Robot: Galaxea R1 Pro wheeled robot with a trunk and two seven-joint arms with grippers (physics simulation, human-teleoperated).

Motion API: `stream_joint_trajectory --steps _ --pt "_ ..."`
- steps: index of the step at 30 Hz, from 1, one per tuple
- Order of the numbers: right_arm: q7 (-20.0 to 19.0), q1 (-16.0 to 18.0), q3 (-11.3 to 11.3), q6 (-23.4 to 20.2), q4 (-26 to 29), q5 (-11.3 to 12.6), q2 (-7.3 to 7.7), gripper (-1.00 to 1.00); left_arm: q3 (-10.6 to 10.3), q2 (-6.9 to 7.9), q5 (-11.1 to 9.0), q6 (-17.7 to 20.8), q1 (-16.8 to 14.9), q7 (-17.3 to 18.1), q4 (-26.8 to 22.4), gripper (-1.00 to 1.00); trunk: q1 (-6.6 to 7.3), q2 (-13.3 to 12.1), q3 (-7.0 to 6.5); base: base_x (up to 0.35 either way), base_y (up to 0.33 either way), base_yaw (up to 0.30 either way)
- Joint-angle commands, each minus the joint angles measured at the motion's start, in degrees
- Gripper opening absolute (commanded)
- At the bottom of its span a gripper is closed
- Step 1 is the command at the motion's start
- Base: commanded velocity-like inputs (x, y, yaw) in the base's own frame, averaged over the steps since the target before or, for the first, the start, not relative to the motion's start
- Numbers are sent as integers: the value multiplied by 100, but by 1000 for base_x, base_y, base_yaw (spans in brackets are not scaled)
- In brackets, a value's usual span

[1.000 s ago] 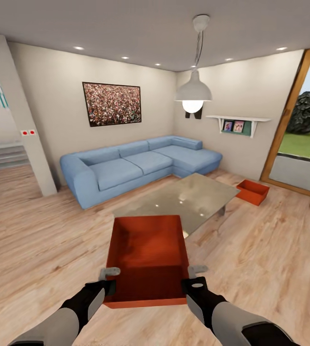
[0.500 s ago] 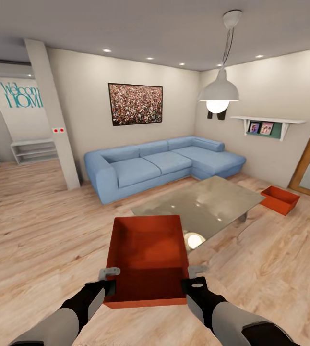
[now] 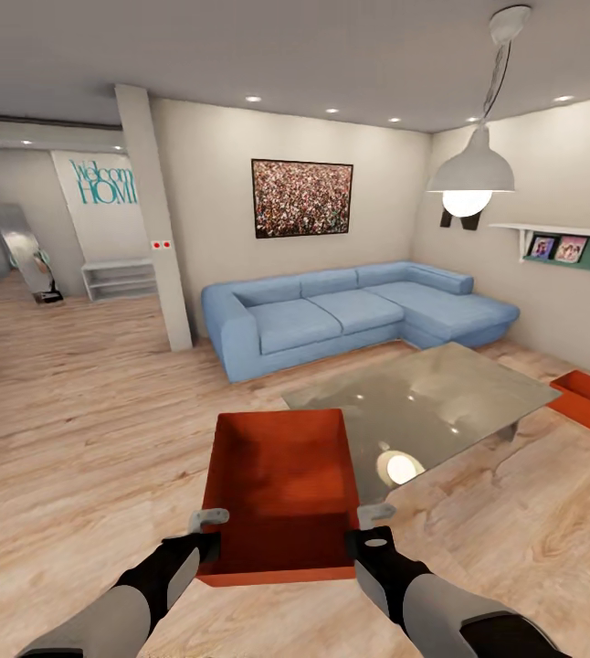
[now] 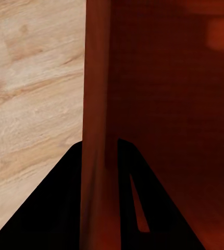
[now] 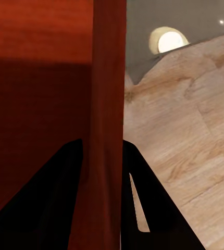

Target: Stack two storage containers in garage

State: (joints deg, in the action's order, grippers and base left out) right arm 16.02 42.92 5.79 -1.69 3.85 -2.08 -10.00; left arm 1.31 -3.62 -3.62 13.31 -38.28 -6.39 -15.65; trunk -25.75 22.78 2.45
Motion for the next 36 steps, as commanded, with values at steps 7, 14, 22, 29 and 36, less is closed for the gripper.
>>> stream_joint_trajectory --steps 7,14,22,29,36 --pt "95 6 38 -16 -3 -38 0 -100 45 46 72 40 -4 -56 -17 -100 -3 13 13 0 0 280" --pt "95 6 42 -16 -1 -38 0 -100 45 46 72 40 -4 -56 -17 -100 -3 13 13 0 0 280" --pt "95 6 37 -16 0 -38 0 -100 45 46 72 40 -4 -56 -17 -100 -3 13 13 0 0 280" --pt "95 6 40 -16 0 -37 0 -100 45 46 72 40 -4 -56 -17 -100 -3 13 13 0 0 280" --pt "95 6 37 -16 -2 -38 0 -100 45 46 72 40 -4 -56 -17 -100 -3 13 13 0 0 280"
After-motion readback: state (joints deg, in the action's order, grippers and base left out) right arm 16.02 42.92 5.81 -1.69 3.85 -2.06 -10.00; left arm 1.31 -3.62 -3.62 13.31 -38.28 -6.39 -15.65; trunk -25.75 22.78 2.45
